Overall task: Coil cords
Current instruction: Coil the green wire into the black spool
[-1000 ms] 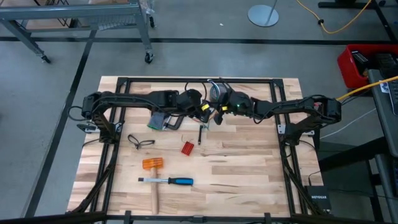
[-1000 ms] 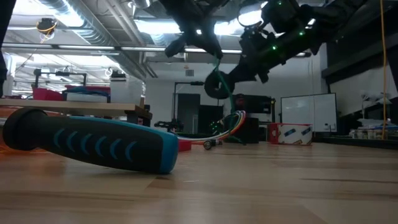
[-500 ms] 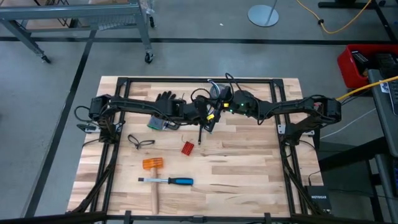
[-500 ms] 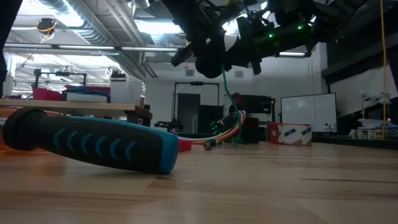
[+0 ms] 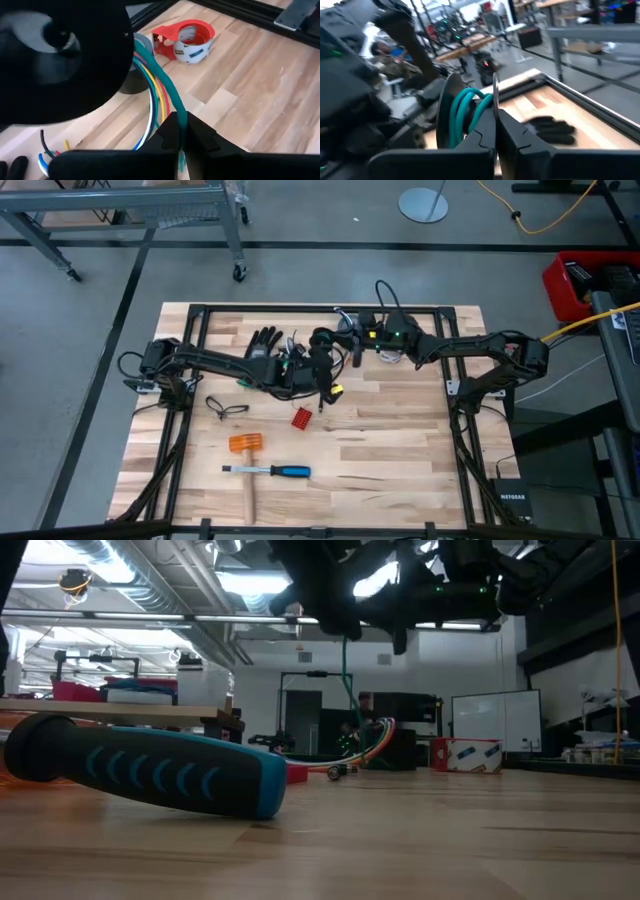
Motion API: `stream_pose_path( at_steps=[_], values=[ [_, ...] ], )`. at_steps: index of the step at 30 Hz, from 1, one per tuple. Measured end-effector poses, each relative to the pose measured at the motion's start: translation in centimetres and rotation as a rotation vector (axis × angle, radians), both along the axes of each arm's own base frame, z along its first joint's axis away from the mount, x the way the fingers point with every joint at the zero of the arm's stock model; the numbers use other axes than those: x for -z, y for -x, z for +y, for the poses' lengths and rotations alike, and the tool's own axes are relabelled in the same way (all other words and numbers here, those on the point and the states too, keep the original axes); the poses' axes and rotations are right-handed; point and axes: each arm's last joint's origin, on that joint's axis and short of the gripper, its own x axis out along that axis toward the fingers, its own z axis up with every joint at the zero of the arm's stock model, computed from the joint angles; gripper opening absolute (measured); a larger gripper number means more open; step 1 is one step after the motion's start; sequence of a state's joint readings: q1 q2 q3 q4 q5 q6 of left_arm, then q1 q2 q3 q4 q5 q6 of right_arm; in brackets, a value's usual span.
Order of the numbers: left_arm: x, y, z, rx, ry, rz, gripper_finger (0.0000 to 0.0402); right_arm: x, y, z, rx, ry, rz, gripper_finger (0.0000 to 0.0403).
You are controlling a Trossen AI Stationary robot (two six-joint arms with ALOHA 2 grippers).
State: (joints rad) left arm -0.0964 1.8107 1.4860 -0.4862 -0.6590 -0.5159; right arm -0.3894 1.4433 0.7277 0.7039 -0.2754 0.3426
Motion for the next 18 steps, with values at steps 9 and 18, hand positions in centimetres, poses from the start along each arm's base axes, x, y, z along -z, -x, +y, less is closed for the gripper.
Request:
stream_pose_path(
  at_steps=[9,18],
  values=[
    [0.1,0.1,-0.7,0.026,0.01,0.011,0.0025,-0.7,0.0,0.2,-0.051,-0.01,-0.068,0.0001],
    [0.1,0.0,-0.7,0.017,0.024,0.0,0.003,-1.2,0.0,0.3,-0.078,-0.002,-0.115,0.0001]
  ],
)
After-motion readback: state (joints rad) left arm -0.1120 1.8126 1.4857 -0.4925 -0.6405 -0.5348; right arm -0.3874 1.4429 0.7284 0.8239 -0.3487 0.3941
